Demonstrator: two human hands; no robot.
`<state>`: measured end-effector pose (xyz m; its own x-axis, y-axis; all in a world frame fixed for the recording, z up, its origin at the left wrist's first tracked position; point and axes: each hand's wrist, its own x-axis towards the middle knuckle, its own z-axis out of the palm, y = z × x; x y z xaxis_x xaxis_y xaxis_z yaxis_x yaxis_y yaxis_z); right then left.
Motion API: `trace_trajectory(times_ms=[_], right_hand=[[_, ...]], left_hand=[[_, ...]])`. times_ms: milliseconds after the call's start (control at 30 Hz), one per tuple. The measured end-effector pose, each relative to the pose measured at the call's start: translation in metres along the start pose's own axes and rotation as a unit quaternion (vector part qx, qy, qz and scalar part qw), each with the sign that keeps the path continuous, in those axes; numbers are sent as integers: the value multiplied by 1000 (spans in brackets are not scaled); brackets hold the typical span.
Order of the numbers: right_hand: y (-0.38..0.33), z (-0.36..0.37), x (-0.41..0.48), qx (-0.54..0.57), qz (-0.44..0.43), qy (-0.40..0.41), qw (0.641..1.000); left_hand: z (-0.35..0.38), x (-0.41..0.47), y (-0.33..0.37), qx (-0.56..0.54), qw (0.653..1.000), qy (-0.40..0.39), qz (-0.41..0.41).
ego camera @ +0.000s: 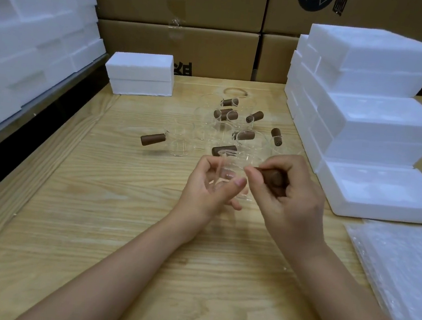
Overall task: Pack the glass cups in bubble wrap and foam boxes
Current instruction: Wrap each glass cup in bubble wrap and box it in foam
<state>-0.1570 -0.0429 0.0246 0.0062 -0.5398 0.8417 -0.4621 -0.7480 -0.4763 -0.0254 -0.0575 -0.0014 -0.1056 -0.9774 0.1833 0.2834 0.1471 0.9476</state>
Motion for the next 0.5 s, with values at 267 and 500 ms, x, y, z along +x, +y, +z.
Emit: trace_trajectory(times_ms=[267,500], right_hand=[[0,-3,0,58,21,-107,992],[8,-3,-1,-111,-57,-46,991]], left_hand=[[-14,5,1,-103,989,-63,-83],[-6,3,1,57,998,27,11]])
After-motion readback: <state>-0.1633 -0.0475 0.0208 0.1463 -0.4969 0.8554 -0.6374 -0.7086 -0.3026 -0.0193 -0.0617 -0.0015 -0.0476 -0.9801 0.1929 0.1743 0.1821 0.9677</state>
